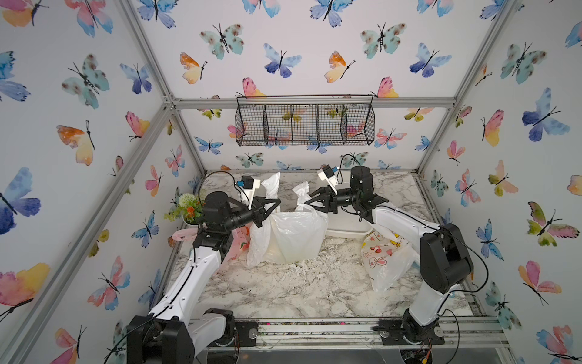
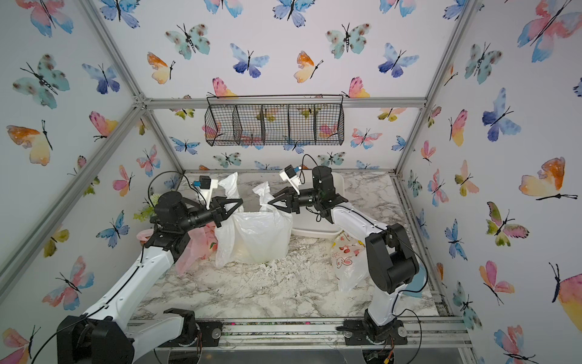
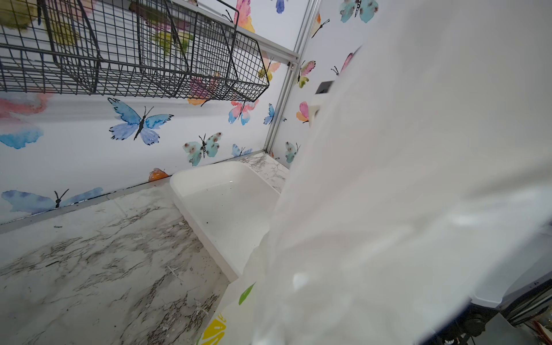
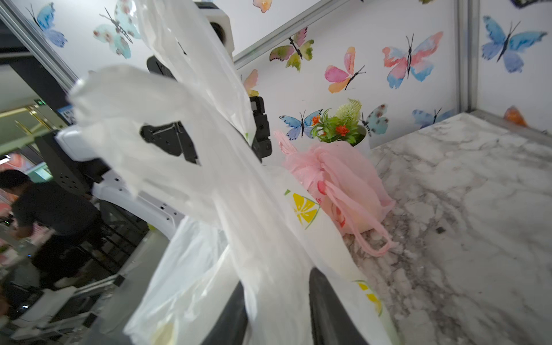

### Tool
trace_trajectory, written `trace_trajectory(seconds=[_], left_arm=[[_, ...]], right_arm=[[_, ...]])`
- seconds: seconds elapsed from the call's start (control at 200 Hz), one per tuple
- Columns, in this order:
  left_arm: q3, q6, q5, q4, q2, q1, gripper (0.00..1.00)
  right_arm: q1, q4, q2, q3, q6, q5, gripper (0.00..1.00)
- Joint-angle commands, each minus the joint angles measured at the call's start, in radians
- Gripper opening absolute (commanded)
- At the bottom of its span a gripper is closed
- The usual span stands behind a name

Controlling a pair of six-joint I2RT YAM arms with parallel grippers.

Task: Place the pears into plastic bags & tie knots
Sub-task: Tie the plastic bag at the center of the board.

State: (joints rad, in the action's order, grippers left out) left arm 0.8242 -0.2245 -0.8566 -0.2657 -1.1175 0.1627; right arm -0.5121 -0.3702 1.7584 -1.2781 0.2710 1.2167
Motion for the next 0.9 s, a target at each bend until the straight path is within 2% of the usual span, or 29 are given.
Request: trace_trajectory(seconds=[0.0, 0.07, 0.16, 0.215, 0.311, 0.366, 0.526, 0.706, 0.897], left_arm=[[0.069, -0.008, 0.104, 0.105, -0.029, -0.003, 0.0], [0.126, 0.016, 0.184, 0.244, -0.078, -0.003, 0.0], [0.194, 0.081, 0.205, 0.41, -0.142, 0.001, 0.0], [0.225, 0.124, 0.183, 0.491, -0.171, 0.021, 0.0], [0.299, 0.244, 0.165, 0.65, -0.217, 0.106, 0.0], [0.339, 0.294, 0.161, 0.721, -0.242, 0.143, 0.0], [0.409, 0.386, 0.082, 0.804, -0.259, 0.156, 0.08], [0.402, 0.438, -0.073, 0.738, -0.221, 0.155, 0.19], [0.465, 0.559, -0.087, 0.89, -0.264, 0.153, 0.31]], right_arm=[[-0.003, -0.051, -0.091, 0.074, -0.009, -0.051, 0.16], [-0.005, -0.121, -0.133, 0.138, 0.054, -0.142, 0.03], [-0.026, -0.177, -0.208, 0.222, 0.095, -0.259, 0.02], [-0.06, -0.125, -0.259, 0.247, 0.043, -0.344, 0.03], [-0.15, 0.053, -0.308, 0.227, -0.111, -0.492, 0.02], [-0.184, 0.136, -0.31, 0.198, -0.164, -0.533, 0.02], [-0.216, 0.325, -0.269, 0.083, -0.253, -0.627, 0.02], [-0.243, 0.533, -0.179, -0.09, -0.351, -0.718, 0.02], [-0.261, 0.653, -0.151, -0.188, -0.442, -0.763, 0.03]])
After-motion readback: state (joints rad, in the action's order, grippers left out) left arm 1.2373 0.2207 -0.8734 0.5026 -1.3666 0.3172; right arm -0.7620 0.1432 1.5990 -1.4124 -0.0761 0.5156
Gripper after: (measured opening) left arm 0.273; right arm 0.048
